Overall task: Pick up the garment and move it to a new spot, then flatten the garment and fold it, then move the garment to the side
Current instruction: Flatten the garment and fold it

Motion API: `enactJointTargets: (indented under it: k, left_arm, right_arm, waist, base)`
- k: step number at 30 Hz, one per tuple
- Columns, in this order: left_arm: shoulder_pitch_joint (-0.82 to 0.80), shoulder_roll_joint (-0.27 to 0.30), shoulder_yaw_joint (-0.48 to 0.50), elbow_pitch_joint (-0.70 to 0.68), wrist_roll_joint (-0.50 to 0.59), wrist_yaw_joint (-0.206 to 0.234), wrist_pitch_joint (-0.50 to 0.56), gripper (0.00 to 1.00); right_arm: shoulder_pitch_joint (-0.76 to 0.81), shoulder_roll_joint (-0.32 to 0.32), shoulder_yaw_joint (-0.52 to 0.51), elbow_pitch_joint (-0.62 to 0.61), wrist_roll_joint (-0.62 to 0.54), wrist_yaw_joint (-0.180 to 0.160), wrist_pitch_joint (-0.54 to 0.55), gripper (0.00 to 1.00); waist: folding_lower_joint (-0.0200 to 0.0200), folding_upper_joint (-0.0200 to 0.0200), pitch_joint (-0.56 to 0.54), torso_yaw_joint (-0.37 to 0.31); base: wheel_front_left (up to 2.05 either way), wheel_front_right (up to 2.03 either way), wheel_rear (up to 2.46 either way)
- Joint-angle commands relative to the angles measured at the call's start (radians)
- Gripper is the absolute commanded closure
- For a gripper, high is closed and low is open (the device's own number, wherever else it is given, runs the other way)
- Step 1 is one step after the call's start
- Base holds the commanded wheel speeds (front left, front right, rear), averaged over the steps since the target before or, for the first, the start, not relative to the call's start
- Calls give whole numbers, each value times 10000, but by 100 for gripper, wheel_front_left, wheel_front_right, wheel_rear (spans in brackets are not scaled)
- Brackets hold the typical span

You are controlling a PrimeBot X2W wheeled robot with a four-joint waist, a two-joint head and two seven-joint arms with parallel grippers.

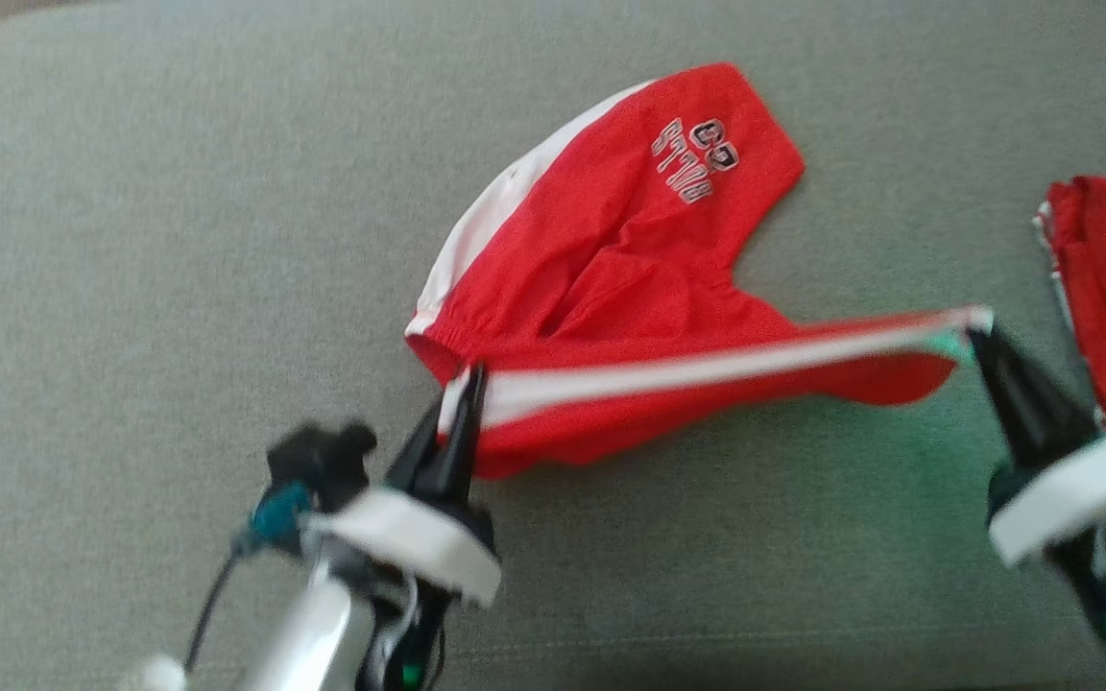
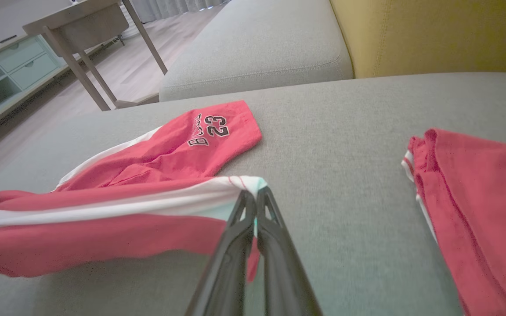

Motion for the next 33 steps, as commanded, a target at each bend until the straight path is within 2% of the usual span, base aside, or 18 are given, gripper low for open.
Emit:
enactJointTargets:
  k: [1,6,14,20,27,28,29,30,33]
  left_arm:
    - [-444,19,354,-205,-135,-5,-20,100]
    - [-1832,1,128,422,-1223,33,-162,100]
    - [-4251,-3,-962,1755,-2998,260,-816,100]
    - [-5541,-4,-1641,2736,-4014,401,-1249,100]
    - [-6349,-4,-2303,3602,-4708,448,-1336,100]
    - [-6383,-4,-2348,3670,-4736,445,-1337,87]
    - [-6405,-4,-2375,3731,-4726,462,-1337,52]
    - [-6404,-4,-2365,3753,-4714,477,-1338,0]
    - [-6313,-4,-2345,3783,-4704,522,-1339,0]
  right_arm:
    - [-442,-379,39,-185,110,63,37,100]
    - [-2589,-1068,457,1093,489,63,99,100]
    - [-6190,-2014,1830,3421,1163,63,-202,100]
    - [-8227,-2228,3145,5316,1652,63,-972,100]
    - [-9514,-2236,4623,7062,2213,63,-1709,100]
    - [-9610,-2212,4794,7228,2290,63,-1866,85]
    - [-9688,-2197,4957,7367,2363,63,-2045,29]
    - [-9743,-2196,5119,7465,2420,63,-2277,0]
    - [-9760,-2241,5477,7630,2442,63,-2735,0]
  waist:
    - [0,-1,287,164]
    - [0,-1,1127,546]
    - [0,-1,2288,1346]
    - [0,-1,2767,1776]
    - [0,-1,3033,1985]
    - [0,-1,3044,1977]
    - [0,-1,3050,1965]
    - [0,-1,3048,1951]
    - [0,-1,3002,1910]
  base:
    - [0,0,0]
    - [0,0,0]
    - [0,0,0]
    - [0,0,0]
    - [0,0,0]
    - [0,0,0]
    - [0,0,0]
    - [0,0,0]
    - [0,0,0]
